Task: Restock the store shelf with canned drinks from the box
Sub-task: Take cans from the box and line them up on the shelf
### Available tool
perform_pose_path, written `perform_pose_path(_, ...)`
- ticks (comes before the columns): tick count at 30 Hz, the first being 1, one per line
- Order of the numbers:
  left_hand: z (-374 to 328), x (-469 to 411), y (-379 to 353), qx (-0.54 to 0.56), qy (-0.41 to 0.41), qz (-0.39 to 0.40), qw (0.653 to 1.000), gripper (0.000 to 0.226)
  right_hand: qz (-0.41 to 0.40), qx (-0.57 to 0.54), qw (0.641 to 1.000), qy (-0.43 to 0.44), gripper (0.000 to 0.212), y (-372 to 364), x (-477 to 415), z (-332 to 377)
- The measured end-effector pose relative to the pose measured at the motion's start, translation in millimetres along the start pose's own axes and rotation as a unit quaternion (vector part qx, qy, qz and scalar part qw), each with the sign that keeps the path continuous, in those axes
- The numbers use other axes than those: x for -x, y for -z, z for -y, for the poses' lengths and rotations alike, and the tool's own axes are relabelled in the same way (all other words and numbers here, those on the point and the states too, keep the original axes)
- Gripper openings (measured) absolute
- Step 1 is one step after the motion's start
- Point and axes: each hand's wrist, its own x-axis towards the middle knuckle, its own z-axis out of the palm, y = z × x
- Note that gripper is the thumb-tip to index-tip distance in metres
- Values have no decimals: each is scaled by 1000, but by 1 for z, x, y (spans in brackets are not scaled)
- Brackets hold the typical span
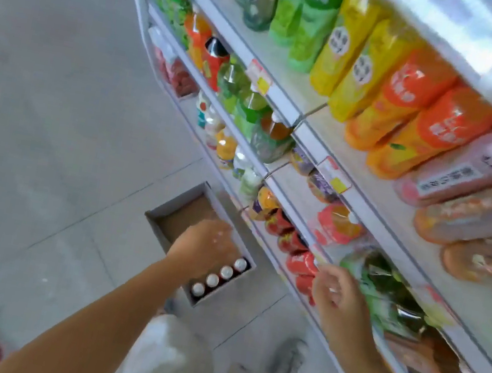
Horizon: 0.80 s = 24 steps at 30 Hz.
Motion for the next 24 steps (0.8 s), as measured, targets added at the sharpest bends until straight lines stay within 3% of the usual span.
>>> perform_pose_path(5,125,-31,-42,36,156,17,987,22,135,92,982,-97,26,-104,-65,-82)
perform_pose_path(8,190,-66,-86,17,191,55,980,11,192,129,962,-145,21,-172,-112,-136)
perform_pose_path(11,258,-110,-134,20,211,85,974,18,213,164,949,-163,26,-242,-163,-195)
perform_pose_path(13,295,-142,-161,25,226,88,970,3,237,187,942,-150,28,-289,-195,-233)
perform_pose_path(19,391,-233,-247,15,232,96,968,26,303,283,910,-10,33,-394,-282,-344)
perform_pose_path(24,440,-274,-318,-12,207,117,971,64,382,430,812,94,63,-436,-303,-424)
